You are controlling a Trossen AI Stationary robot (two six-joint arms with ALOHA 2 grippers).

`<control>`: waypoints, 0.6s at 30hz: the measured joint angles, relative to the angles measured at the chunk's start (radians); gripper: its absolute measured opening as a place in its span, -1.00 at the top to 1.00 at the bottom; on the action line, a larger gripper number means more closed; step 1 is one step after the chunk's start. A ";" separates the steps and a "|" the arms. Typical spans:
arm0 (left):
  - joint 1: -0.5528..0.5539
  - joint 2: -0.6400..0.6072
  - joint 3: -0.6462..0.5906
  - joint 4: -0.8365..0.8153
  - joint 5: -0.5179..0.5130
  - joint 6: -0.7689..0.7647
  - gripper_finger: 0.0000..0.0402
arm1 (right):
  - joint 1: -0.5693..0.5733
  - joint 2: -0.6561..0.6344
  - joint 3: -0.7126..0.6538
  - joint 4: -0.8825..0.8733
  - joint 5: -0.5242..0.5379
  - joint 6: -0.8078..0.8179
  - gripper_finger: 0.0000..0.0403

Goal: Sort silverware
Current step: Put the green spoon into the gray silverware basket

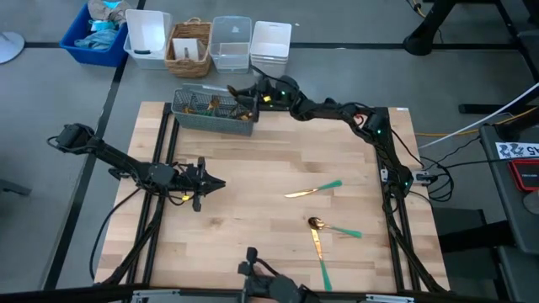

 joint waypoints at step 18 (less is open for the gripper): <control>0.000 0.000 0.000 -0.005 0.000 0.003 0.84 | 0.000 -0.001 0.242 -0.613 -0.001 -0.095 0.26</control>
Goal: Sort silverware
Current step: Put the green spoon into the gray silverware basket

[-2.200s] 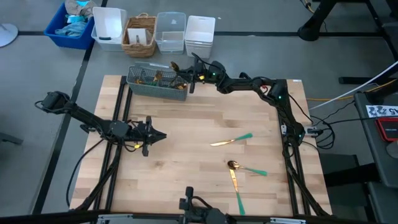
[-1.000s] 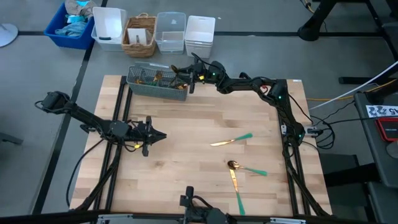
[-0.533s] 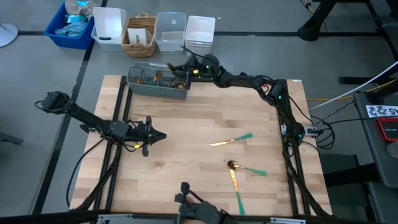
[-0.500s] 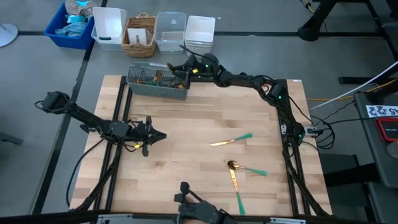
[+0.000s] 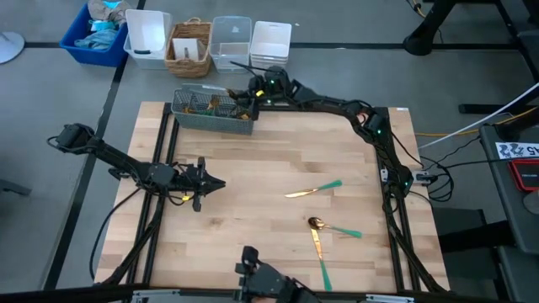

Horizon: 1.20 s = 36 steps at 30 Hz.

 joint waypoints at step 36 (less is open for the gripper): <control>0.000 0.060 0.068 0.053 0.042 -0.134 0.84 | 0.355 -0.034 0.422 -1.661 0.363 -0.102 0.26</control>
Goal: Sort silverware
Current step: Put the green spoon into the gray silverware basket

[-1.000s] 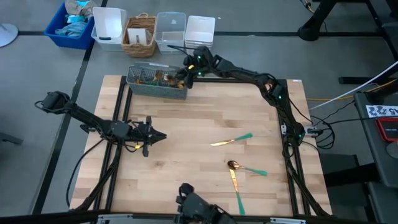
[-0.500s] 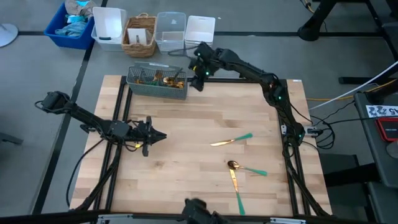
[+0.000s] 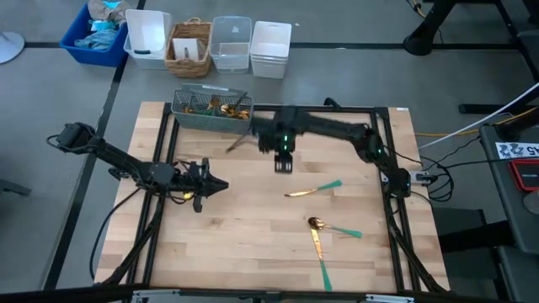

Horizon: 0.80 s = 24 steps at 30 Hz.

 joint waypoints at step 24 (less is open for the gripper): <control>0.101 0.689 0.487 -0.020 0.121 -0.145 0.84 | 0.417 -0.363 -0.269 0.001 0.310 0.460 0.26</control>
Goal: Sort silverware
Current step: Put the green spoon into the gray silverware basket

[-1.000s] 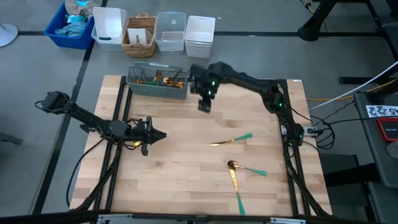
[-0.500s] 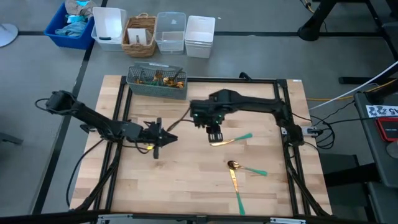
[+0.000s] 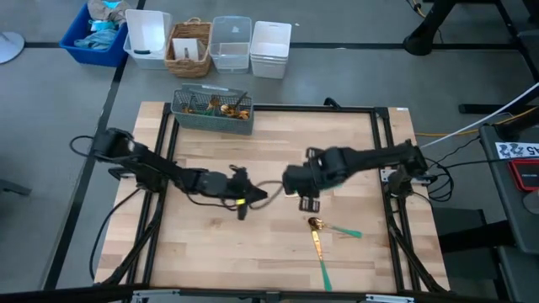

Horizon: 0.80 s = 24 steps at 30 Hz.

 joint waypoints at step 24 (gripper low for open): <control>-0.018 0.586 0.548 -0.117 0.054 -0.512 0.67 | 0.417 -0.108 -0.349 0.003 0.061 0.229 0.26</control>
